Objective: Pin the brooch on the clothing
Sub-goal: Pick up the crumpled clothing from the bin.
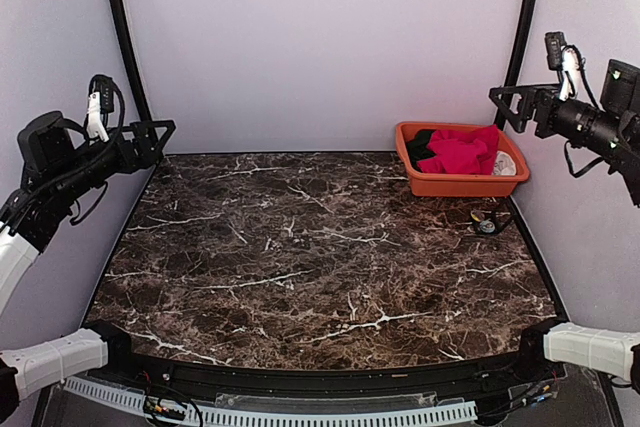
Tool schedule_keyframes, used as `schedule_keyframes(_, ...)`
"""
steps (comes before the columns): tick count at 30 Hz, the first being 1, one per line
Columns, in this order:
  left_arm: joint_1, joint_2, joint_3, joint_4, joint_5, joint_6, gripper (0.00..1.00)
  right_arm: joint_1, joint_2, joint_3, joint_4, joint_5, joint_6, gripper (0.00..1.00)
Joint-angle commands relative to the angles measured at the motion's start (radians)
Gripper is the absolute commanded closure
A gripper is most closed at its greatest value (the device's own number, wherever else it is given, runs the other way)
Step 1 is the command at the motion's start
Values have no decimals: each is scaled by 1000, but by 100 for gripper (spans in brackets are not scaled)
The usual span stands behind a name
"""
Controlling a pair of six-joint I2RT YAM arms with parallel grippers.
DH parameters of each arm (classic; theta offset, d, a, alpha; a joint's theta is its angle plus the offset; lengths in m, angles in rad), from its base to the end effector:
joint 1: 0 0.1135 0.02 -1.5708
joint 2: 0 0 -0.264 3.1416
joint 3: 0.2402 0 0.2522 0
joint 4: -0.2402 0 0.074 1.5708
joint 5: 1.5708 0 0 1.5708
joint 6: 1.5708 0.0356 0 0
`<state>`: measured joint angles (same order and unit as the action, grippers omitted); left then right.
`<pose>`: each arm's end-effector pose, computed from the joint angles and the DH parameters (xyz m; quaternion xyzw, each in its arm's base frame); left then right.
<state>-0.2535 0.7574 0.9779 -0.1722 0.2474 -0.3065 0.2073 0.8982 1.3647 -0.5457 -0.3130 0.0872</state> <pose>0.1551 -0.0492 0.4122 0.0712 0.6867 -0.2803 0.6669 0.1493 0.0426 0.4752 -0.1491 0.7179 0.2116 0.6462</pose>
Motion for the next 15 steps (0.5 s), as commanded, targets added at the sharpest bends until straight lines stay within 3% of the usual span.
schedule_keyframes(1, -4, 54, 6, -8, 36, 42, 0, -6, 108, 51, -20, 104, 7, 1)
schedule_keyframes(7, -5, 220, 62, -231, -68, 27, 0, -8, 341, 176, -83, 287, 19, 2)
schedule_keyframes(15, -3, 239, -70, -153, -37, 49, 0, -19, 682, 339, -72, 472, 58, 1)
